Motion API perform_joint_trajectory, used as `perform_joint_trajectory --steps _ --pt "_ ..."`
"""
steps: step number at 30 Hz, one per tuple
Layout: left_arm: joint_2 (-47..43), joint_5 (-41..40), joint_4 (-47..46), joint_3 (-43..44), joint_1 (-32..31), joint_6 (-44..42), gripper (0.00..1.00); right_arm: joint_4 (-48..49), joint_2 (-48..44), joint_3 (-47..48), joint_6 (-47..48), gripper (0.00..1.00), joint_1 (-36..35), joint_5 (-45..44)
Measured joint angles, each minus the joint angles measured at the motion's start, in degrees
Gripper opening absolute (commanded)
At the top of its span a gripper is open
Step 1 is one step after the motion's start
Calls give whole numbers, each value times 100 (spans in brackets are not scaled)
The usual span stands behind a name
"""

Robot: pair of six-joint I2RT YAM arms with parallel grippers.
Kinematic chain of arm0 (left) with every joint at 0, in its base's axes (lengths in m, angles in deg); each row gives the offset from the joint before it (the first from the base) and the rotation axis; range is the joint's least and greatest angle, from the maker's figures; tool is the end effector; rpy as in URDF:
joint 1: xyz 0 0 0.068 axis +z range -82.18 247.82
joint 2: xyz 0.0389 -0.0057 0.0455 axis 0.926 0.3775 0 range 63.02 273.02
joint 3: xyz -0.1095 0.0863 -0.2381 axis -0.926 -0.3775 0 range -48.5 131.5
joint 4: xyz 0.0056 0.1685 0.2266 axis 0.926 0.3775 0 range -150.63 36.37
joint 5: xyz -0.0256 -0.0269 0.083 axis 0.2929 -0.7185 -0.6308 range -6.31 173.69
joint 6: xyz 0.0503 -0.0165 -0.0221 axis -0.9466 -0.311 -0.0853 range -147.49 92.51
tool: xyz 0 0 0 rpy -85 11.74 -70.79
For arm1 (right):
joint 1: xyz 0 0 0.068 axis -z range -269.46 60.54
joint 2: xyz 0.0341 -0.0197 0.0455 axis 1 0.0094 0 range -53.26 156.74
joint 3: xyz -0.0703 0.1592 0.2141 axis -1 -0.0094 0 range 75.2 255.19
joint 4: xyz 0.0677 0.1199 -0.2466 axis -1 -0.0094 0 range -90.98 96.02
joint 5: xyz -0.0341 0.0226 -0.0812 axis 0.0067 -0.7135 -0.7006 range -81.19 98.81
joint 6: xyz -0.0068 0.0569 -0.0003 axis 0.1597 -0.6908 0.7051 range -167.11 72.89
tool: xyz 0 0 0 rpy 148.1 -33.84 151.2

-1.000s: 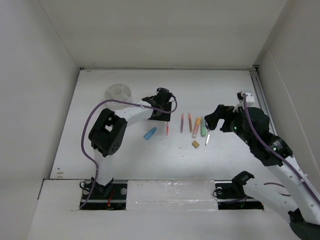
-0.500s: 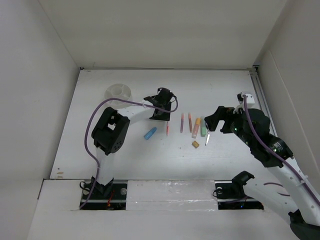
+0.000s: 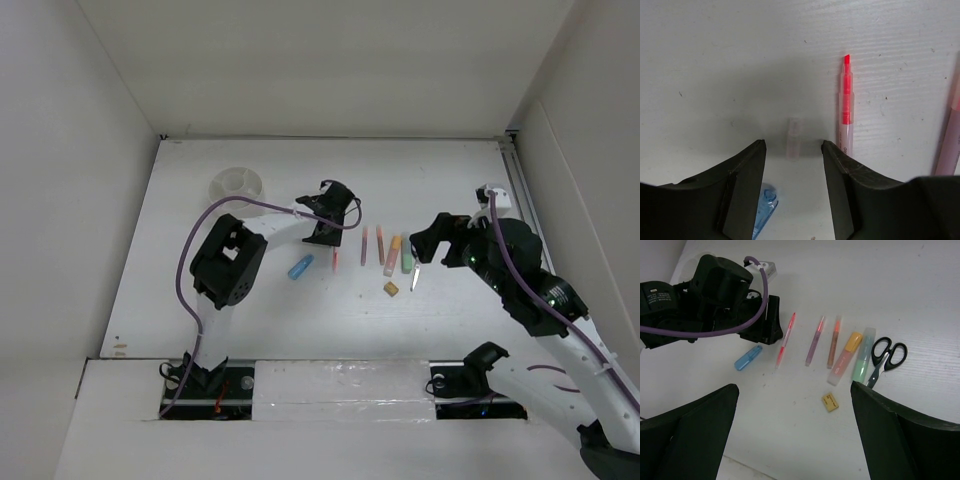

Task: Sort the stationery into containers
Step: Pick up the pen cap from the center of the board.

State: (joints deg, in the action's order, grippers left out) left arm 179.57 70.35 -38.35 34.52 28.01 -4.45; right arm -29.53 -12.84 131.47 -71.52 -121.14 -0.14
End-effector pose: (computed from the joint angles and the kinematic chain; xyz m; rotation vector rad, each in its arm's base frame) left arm 0.3587 -0.2868 0.1610 0.2767 2.4976 -0.1522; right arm 0.1435 0.0812 0.3791 -0.0163 1.9433 0.5083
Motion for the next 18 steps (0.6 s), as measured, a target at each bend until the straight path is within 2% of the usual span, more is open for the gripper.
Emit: perform_joint_trajectory --steps 10,18 --pt "63 -76 33 70 -46 26 43 -2 -37 0 -2 100 0 0" --pt "107 -59 24 129 -20 31 36 -9 -136 0 0 100 0 2"
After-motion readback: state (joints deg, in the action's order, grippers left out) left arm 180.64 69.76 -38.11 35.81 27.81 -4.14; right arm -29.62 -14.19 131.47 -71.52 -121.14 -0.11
